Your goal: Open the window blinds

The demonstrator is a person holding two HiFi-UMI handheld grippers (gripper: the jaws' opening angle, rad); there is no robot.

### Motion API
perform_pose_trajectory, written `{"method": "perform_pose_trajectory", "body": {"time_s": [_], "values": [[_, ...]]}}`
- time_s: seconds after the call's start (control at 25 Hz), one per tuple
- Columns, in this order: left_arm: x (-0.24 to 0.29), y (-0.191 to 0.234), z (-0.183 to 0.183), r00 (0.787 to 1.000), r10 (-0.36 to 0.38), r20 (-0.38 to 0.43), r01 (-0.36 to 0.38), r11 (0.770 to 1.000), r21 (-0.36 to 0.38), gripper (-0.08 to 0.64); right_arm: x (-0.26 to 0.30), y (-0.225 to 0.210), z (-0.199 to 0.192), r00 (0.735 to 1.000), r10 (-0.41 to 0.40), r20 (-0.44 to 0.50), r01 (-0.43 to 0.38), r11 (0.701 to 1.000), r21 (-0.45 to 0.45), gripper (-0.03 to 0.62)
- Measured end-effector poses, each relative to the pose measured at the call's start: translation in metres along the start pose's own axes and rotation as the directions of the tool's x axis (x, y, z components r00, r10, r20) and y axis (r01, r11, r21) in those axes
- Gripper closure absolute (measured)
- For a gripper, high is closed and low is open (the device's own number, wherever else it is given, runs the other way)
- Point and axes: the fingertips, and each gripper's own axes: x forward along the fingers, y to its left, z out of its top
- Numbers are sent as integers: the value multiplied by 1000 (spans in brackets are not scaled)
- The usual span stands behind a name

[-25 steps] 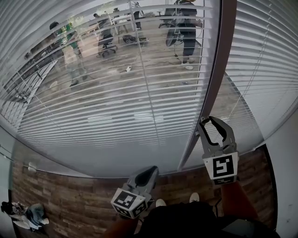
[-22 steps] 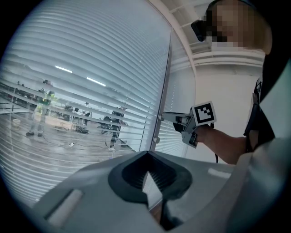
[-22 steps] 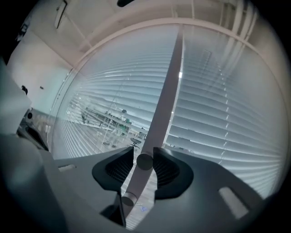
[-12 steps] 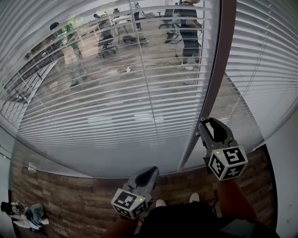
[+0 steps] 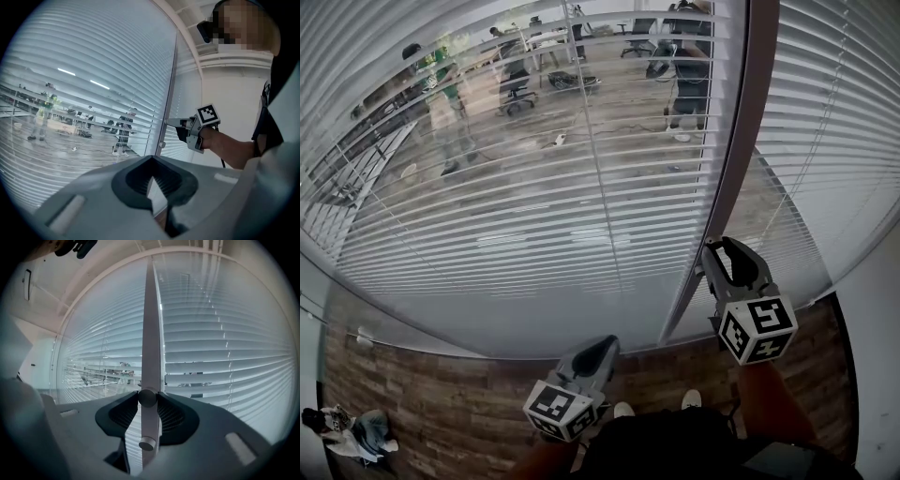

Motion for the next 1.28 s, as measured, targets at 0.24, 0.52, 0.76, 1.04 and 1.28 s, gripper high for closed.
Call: {"method": "perform_pose_trajectory", "body": {"time_s": [0.24,0.52,0.76,1.04,1.28], "values": [[0,-1,0,1000,-2,1,2,1000,1,558,0,2,0,999,-28,-31,21,980,-196,439],[1,2,-1,1000,3,-1,-3,1000,-6,559,2,3,1,991,-114,-72,61,858,-511,441],[2,1,4,1000,10,-3,-10,1000,-7,558,2,8,-2,986,-147,-83,52,733,-678,442],[2,0,0,1000,2,-3,-2,1000,-8,558,1,8,-4,982,-171,-74,60,663,-746,442],[-11,-2,-2,1000,3,-3,-3,1000,-6,558,-8,20,-7,981,-183,-67,68,643,-763,440]]}}
